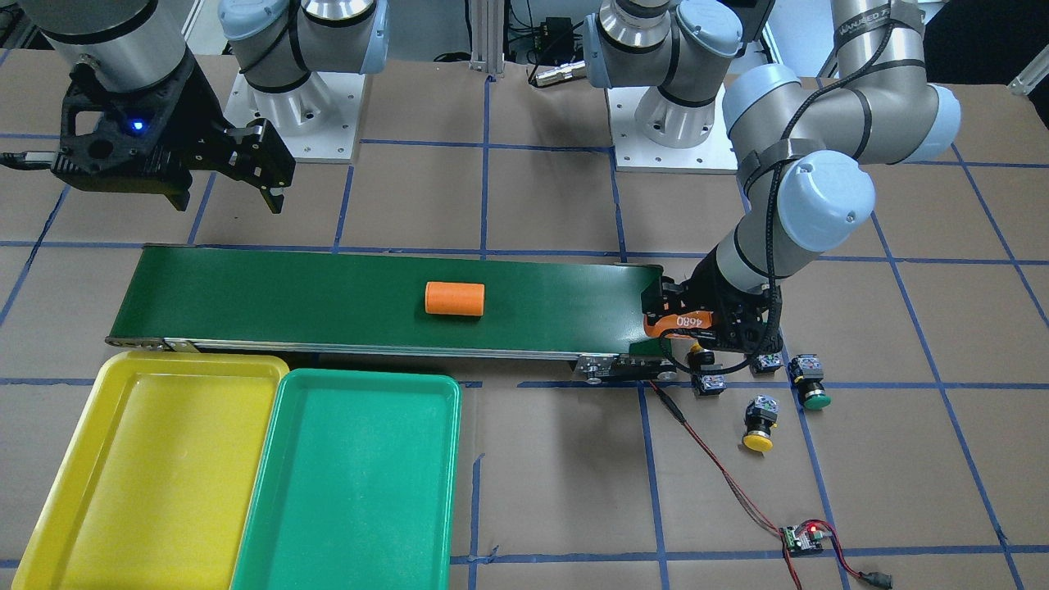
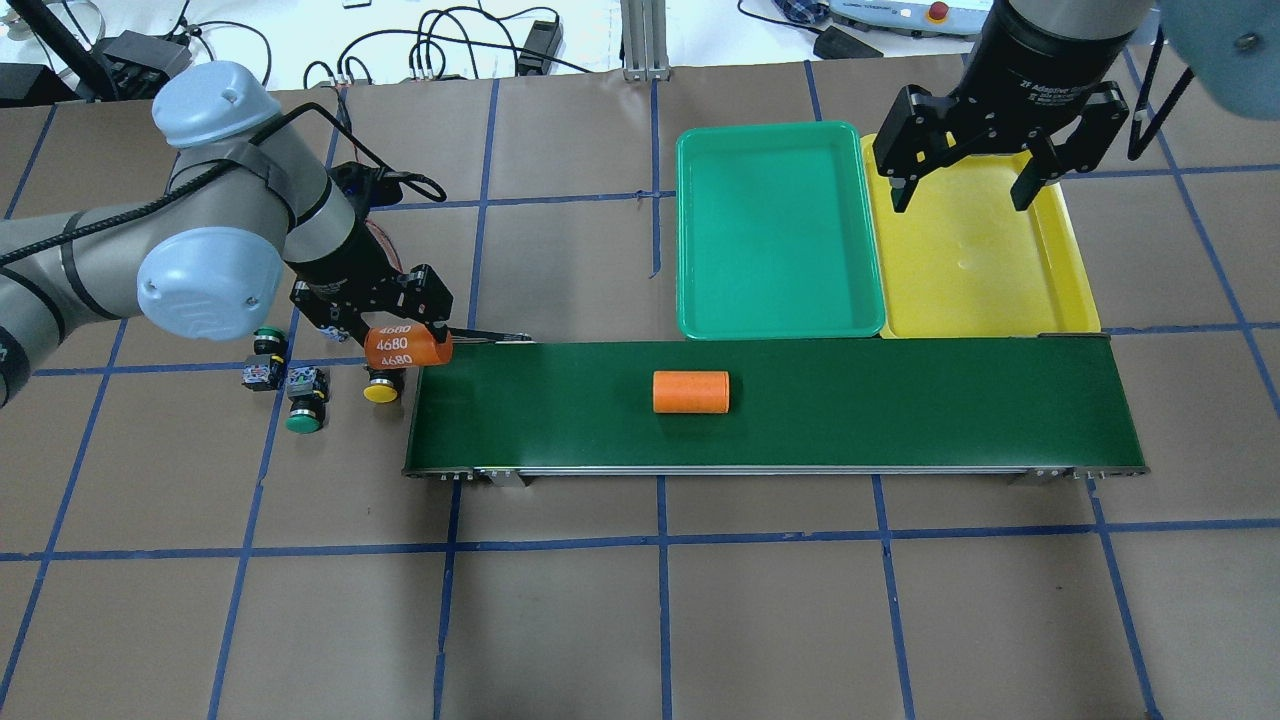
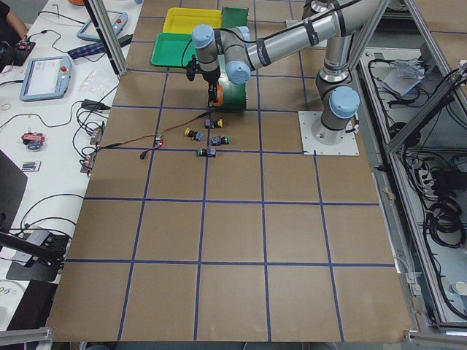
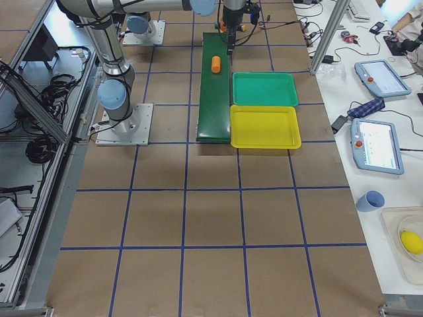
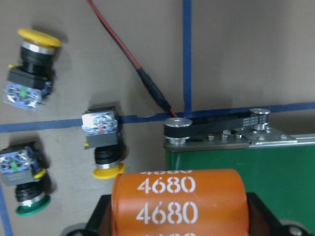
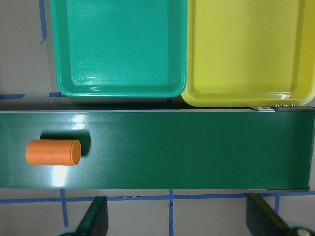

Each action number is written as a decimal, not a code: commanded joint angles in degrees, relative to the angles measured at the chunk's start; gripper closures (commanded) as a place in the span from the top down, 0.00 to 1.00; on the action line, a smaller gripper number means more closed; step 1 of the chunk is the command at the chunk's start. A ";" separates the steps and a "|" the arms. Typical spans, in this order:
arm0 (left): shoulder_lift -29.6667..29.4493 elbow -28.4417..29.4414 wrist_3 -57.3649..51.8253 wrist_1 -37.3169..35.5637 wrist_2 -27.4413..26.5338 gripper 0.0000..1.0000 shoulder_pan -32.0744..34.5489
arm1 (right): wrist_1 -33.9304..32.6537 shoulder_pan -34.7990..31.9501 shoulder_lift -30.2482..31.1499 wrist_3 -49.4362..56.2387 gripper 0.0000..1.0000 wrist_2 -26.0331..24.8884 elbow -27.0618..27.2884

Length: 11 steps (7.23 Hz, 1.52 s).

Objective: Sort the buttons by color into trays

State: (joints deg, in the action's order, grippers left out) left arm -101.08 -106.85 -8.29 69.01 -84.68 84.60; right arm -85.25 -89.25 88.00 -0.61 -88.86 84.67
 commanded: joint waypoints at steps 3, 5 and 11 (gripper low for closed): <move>-0.08 -1.78 -0.49 -1.59 0.04 0.00 3.20 | 0.00 0.04 -0.02 0.09 1.00 -0.09 0.05; -0.08 -2.04 -0.67 -1.51 0.12 0.39 3.21 | 0.00 0.04 -0.02 0.00 1.00 -0.09 -0.03; 1.40 -1.61 -0.32 -0.28 0.39 1.00 5.32 | 0.00 0.04 -0.02 0.09 1.00 -0.09 0.05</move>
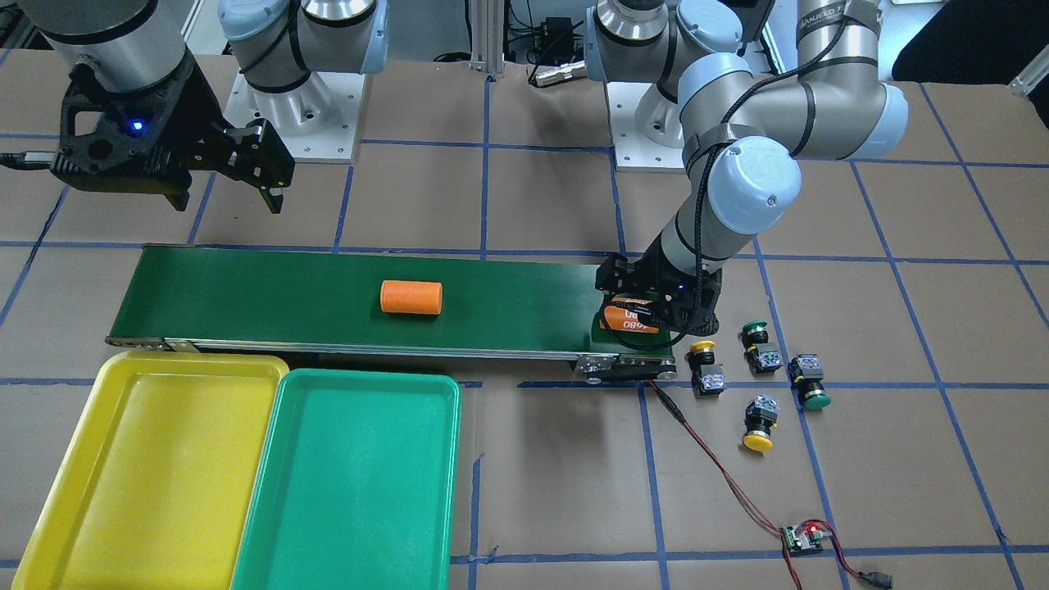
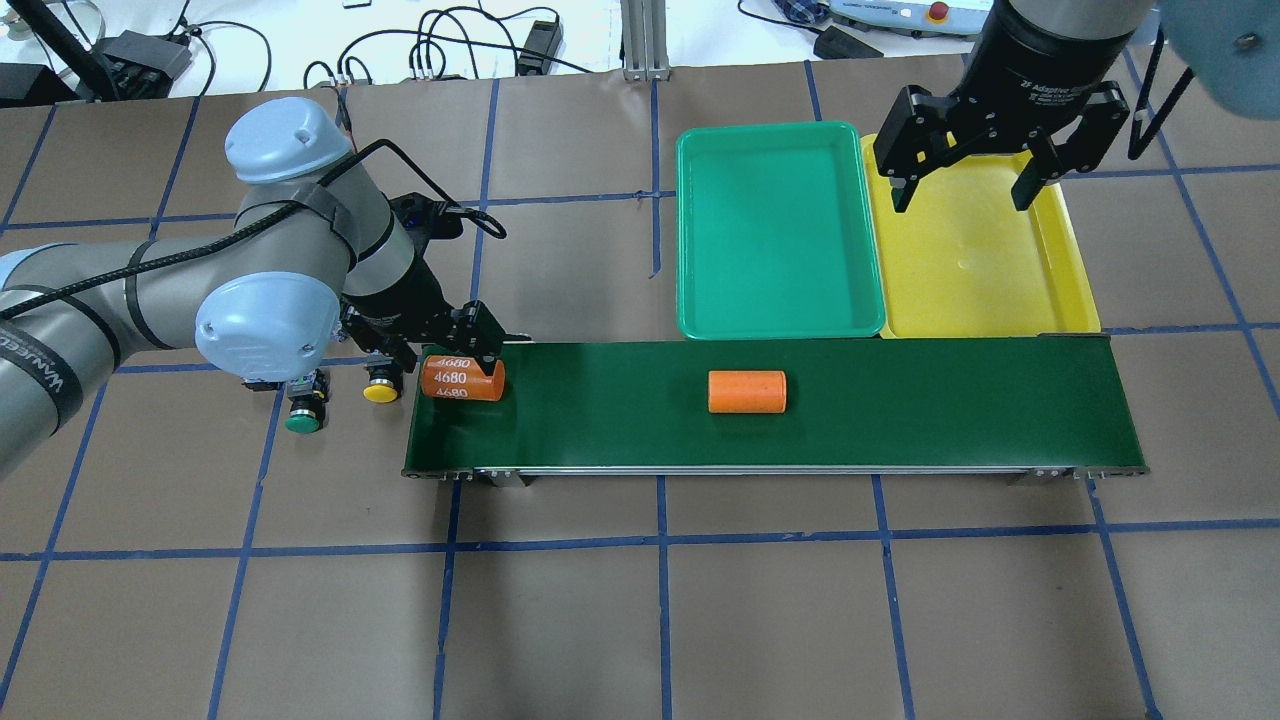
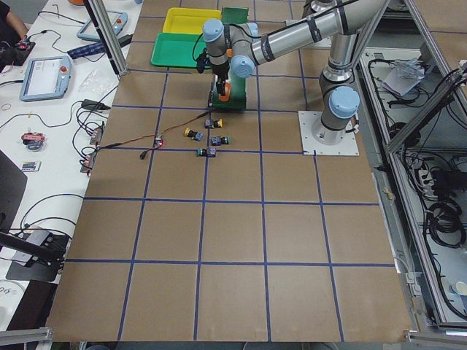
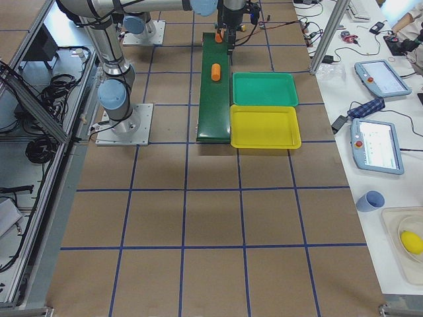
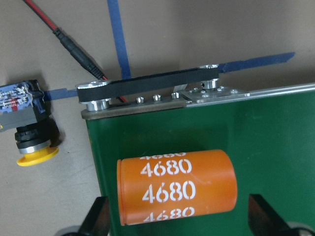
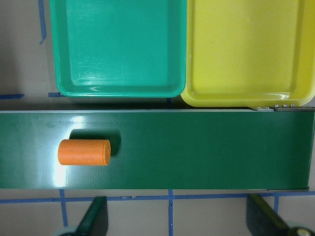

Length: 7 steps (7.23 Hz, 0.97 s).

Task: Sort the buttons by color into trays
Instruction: 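Open the left gripper and draw it back from the belt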

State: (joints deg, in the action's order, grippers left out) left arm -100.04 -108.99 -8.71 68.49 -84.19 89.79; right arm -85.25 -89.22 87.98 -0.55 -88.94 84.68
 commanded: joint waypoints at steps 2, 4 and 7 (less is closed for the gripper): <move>2.21 5.07 -0.25 3.65 -1.14 1.00 -2.06 | 0.00 0.01 0.00 0.02 1.00 0.00 -0.04; 0.65 10.27 -1.99 5.42 -2.29 1.00 -10.29 | 0.00 -0.08 0.00 0.02 1.00 -0.18 0.05; -2.07 10.02 -16.26 2.46 -2.56 1.00 -21.73 | 0.00 0.01 0.00 0.02 1.00 -0.26 0.05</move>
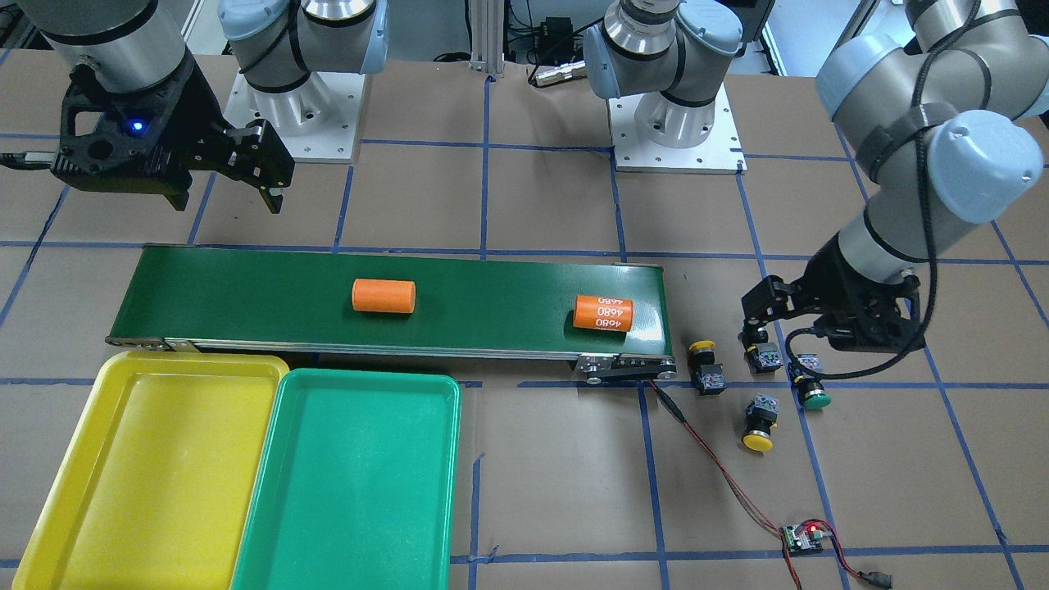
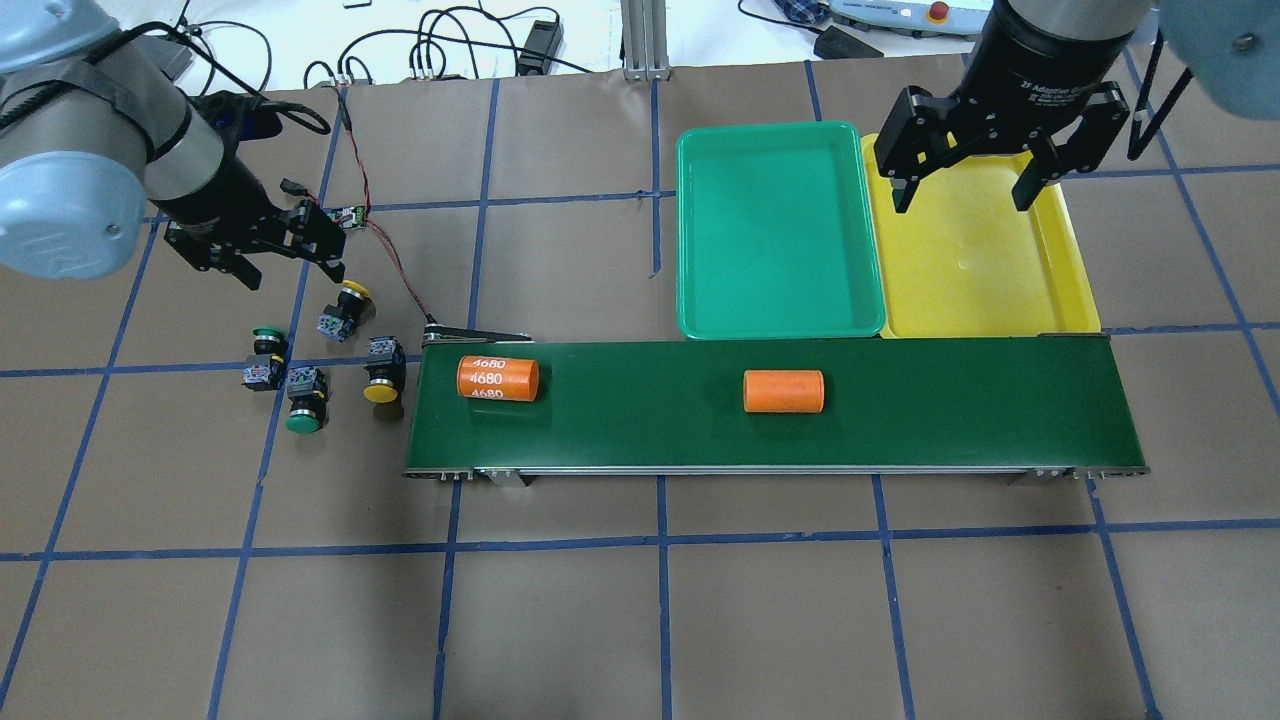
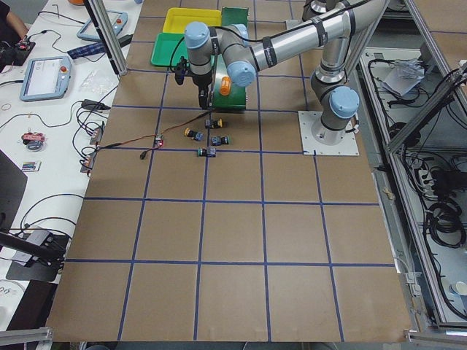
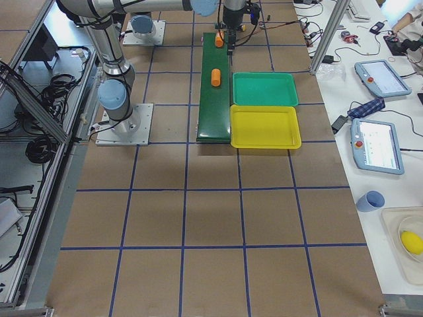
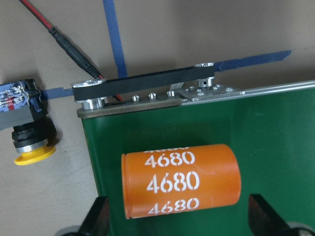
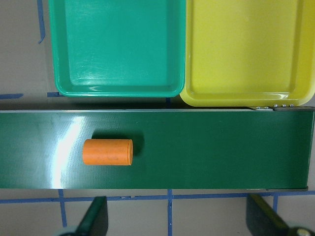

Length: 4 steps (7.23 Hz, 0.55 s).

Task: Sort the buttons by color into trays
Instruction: 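Open the left gripper and draw it back from the belt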

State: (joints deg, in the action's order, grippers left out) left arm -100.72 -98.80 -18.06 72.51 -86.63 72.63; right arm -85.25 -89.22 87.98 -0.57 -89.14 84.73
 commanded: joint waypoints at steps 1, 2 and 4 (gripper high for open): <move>-4.19 -0.94 -9.86 -8.02 -0.11 1.00 -8.00 | 0.09 0.02 0.00 0.04 1.00 -0.07 0.00; -6.92 -1.39 -9.80 -9.57 -0.11 1.00 -8.64 | 0.09 0.02 0.00 0.04 1.00 -0.07 0.00; -11.41 -2.18 -9.62 -12.47 -0.11 1.00 -8.82 | 0.09 0.02 0.00 0.04 1.00 -0.07 0.00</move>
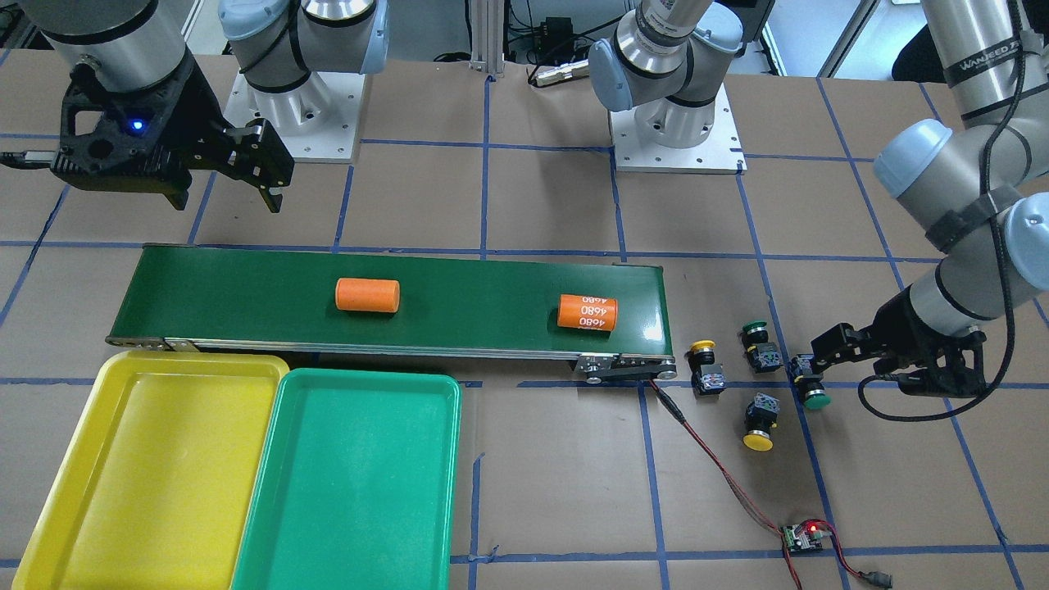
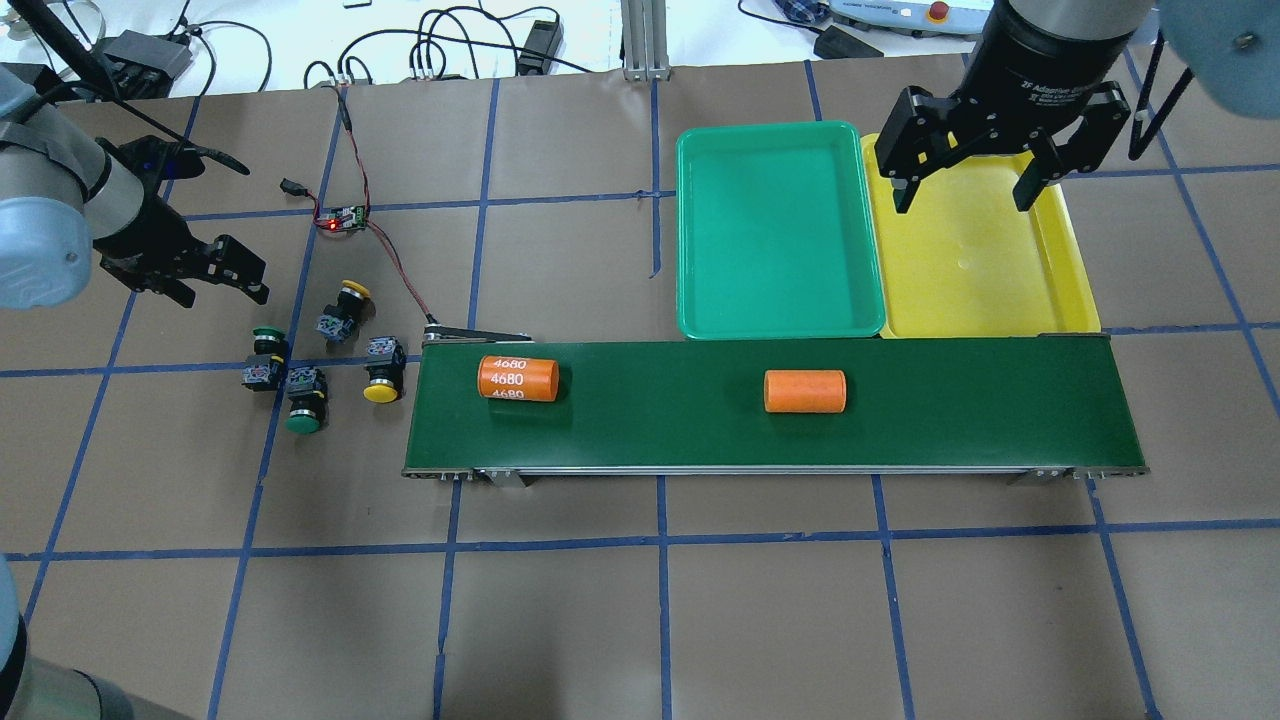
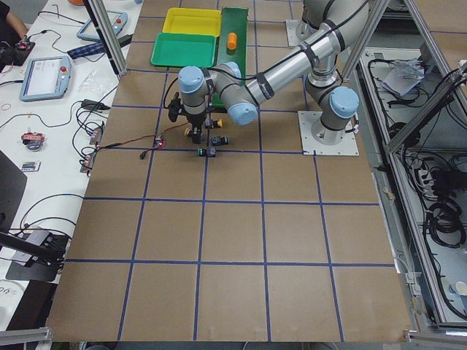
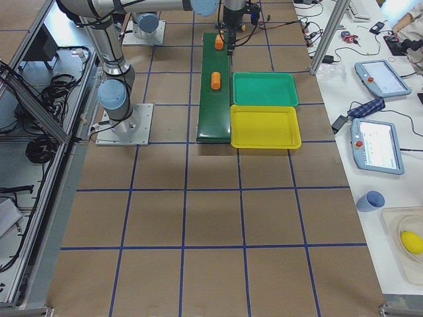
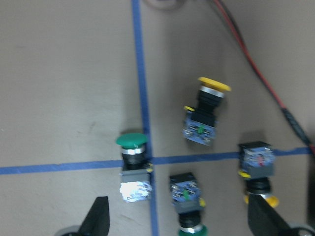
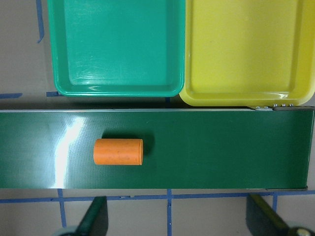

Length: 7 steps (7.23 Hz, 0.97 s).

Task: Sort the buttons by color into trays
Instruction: 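Move the left gripper down over a green-capped button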

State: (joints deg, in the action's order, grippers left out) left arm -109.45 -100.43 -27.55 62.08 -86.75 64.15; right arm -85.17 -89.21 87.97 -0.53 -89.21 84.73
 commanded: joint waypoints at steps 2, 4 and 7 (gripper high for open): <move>-6.64 -0.99 0.83 -5.39 0.09 1.00 -0.34 | 0.00 0.00 0.00 0.00 1.00 0.00 0.00; -8.15 -1.52 0.83 -5.48 0.00 1.00 -0.34 | 0.00 0.00 0.00 0.00 1.00 -0.09 0.00; -7.98 -1.44 0.65 -3.47 -4.03 0.24 -0.08 | -0.08 -0.09 0.00 0.00 1.00 -0.09 0.00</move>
State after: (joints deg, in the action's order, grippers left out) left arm -117.52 -101.89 -26.80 57.82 -88.92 63.92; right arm -85.19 -89.22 87.98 -0.57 -89.29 84.73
